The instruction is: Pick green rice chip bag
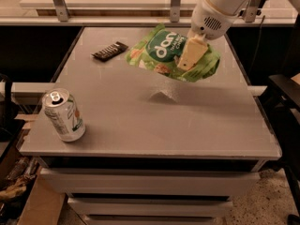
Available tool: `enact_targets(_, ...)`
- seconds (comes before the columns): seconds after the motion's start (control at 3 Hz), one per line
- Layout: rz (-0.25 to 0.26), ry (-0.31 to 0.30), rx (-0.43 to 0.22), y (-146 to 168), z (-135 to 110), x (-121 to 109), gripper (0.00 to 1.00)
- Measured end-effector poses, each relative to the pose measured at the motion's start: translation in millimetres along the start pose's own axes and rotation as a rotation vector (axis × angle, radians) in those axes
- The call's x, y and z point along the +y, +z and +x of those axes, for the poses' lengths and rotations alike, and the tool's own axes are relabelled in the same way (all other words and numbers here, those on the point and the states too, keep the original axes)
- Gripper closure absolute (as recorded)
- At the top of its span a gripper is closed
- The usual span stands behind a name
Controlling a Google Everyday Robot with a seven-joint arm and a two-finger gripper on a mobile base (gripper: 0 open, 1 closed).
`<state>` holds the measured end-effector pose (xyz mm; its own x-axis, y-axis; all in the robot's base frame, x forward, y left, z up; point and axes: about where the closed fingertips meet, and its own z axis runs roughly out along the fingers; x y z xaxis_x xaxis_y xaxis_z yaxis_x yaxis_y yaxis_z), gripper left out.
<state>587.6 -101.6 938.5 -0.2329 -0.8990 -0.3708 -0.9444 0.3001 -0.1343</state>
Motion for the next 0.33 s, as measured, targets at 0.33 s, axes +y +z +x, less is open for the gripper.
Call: enact_targets(0.33, -0.002, -0.004, -0.013, -5.6, -2.0, -1.3, 1.0)
